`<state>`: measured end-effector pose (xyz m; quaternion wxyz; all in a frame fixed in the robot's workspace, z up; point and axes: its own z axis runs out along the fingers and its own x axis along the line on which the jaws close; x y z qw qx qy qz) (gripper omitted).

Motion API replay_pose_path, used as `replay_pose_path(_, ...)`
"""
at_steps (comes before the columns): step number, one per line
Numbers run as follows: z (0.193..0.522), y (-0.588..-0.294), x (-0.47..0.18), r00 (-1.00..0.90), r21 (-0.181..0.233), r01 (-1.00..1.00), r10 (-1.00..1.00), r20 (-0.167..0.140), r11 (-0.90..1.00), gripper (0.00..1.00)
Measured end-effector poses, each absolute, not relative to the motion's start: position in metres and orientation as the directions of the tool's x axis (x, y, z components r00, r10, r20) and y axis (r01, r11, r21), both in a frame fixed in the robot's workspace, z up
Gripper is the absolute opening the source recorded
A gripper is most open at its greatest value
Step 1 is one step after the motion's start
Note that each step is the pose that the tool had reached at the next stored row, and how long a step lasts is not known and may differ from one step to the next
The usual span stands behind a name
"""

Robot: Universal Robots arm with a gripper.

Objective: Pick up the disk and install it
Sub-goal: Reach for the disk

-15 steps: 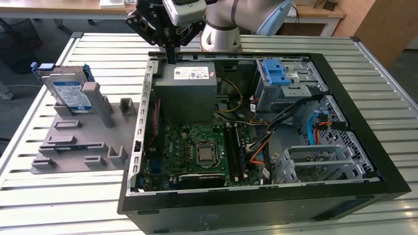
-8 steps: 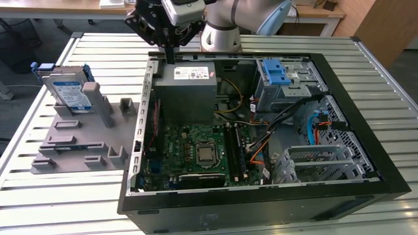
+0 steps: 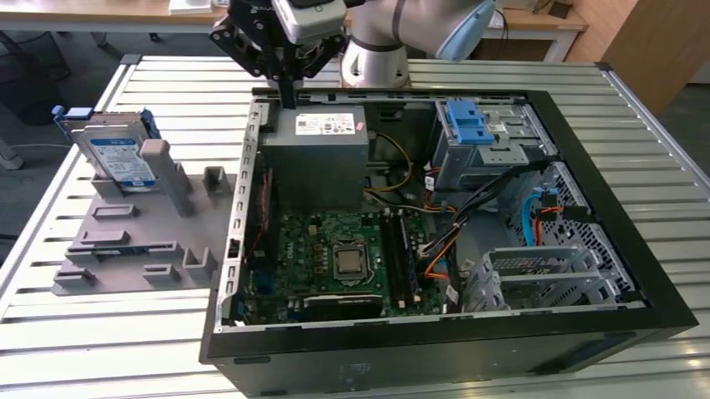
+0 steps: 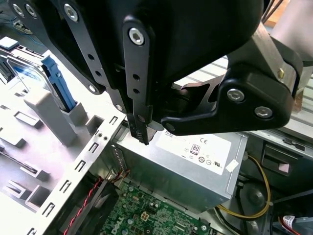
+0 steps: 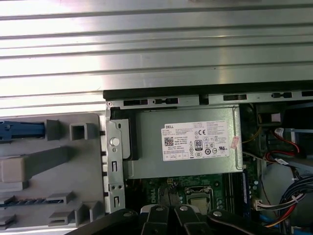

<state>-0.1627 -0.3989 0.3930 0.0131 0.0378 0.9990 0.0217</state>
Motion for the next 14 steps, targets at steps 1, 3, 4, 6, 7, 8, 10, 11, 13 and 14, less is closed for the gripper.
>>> replay_pose_path(1,0.393,-0.3989,-0.1629,-0.997,0.044,0.075,0.076,-0.024,0.996,0.11)
replay_pose_path(3,0.393,-0.3989,-0.1633,-0.997,0.044,0.075,0.076,-0.024,0.996,0.11)
replay_pose_path(4,0.393,-0.3989,-0.1635,-0.997,0.044,0.075,0.076,-0.024,0.996,0.11)
replay_pose_path(6,0.393,-0.3989,-0.1639,-0.997,0.044,0.075,0.076,-0.024,0.996,0.11)
replay_pose_path(7,0.393,-0.3989,-0.1641,-0.997,0.044,0.075,0.076,-0.024,0.996,0.11)
replay_pose_path(8,0.393,-0.3989,-0.1643,-0.997,0.044,0.075,0.076,-0.024,0.996,0.11)
replay_pose_path(10,0.393,-0.3989,-0.1647,-0.997,0.044,0.075,0.076,-0.024,0.996,0.11)
replay_pose_path(11,0.393,-0.3989,-0.1649,-0.997,0.044,0.075,0.076,-0.024,0.996,0.11)
replay_pose_path(13,0.3931,-0.3989,-0.1653,-0.997,0.044,0.075,0.076,-0.024,0.996,0.11)
replay_pose_path(14,0.393,-0.3989,-0.1655,-0.997,0.044,0.075,0.076,-0.024,0.996,0.11)
